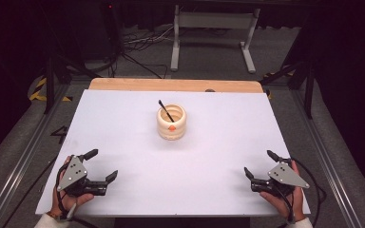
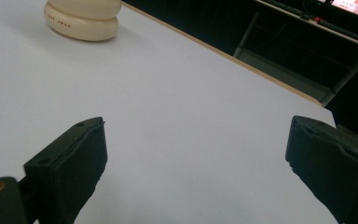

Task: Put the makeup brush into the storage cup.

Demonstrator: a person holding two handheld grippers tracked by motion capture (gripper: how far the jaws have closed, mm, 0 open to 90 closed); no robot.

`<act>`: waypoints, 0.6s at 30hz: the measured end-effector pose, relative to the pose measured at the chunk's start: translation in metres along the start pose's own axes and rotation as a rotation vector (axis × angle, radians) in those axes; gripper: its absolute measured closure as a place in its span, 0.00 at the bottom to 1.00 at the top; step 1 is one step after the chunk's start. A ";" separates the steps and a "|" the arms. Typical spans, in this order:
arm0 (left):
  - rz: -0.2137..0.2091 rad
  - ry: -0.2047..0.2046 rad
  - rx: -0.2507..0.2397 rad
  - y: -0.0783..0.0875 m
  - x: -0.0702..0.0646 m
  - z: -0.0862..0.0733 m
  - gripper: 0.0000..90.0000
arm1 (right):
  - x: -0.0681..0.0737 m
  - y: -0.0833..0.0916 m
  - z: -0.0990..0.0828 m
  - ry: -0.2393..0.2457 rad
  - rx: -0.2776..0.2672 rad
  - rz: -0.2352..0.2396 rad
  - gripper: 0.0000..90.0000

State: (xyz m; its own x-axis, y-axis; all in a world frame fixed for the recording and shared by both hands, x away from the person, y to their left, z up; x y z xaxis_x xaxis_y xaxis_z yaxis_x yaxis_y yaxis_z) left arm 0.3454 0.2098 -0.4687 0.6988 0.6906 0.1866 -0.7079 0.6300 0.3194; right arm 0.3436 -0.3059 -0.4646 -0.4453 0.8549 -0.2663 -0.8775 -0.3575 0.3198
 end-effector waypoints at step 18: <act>-0.006 -0.005 -0.007 0.001 -0.003 0.002 0.05 | 0.002 0.007 0.009 0.001 -0.044 -0.003 0.06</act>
State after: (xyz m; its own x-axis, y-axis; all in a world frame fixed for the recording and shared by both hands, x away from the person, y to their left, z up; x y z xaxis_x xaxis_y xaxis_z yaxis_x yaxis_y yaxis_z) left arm 0.3434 0.2079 -0.4674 0.7031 0.6854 0.1894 -0.7047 0.6362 0.3141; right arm 0.3379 -0.3032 -0.4552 -0.4428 0.8555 -0.2683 -0.8858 -0.3710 0.2787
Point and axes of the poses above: each handheld gripper's, and its own axes: y roughly backward along the jaws, z roughly out of its top, x roughly to its left, the point moved 6 cm from there along -y, roughly forward along the jaws, and after that the axes turned 4 degrees about -y, right-handed, at the moved point
